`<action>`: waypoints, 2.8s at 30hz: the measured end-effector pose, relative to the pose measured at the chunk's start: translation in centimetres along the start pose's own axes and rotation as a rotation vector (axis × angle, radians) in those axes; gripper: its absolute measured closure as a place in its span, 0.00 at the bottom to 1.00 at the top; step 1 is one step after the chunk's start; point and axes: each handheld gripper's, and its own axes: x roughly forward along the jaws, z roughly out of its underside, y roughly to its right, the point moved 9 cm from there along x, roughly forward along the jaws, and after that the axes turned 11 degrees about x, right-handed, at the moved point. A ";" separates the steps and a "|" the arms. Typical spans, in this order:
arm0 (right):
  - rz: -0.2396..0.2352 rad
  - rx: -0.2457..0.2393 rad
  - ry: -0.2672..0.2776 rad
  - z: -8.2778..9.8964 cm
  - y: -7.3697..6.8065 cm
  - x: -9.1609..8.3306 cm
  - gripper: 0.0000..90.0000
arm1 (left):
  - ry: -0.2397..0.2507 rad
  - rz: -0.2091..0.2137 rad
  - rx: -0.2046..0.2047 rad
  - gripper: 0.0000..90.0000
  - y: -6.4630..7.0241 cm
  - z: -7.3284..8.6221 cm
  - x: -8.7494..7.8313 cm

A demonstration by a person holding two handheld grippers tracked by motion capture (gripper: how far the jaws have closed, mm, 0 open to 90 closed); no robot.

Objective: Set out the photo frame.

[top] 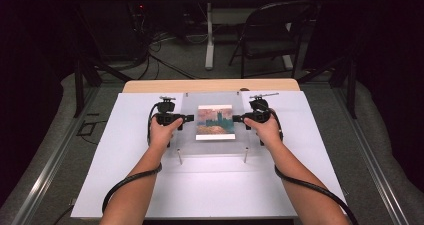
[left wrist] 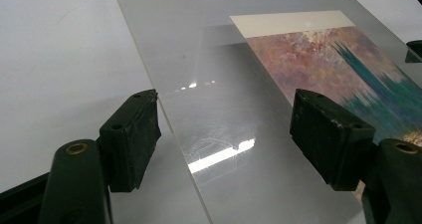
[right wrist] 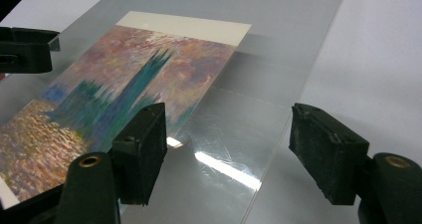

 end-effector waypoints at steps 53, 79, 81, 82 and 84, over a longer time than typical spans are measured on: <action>-0.066 0.105 -0.051 0.4 -0.2 0.8 0.27 | -0.044 0.115 -0.095 0.27 0.5 0.5 0.3; -0.062 0.096 -0.038 0.4 -0.2 0.7 0.27 | -0.042 0.124 -0.114 0.27 0.7 0.4 0.4; -0.062 0.095 -0.045 0.5 -0.2 0.6 0.27 | -0.044 0.125 -0.113 0.27 0.7 0.4 0.4; -0.062 0.096 -0.037 0.4 -0.2 0.6 0.27 | -0.044 0.126 -0.114 0.27 0.7 0.4 0.4; -0.061 0.096 -0.037 0.4 -0.3 0.6 0.27 | -0.044 0.125 -0.109 0.27 0.7 0.4 0.4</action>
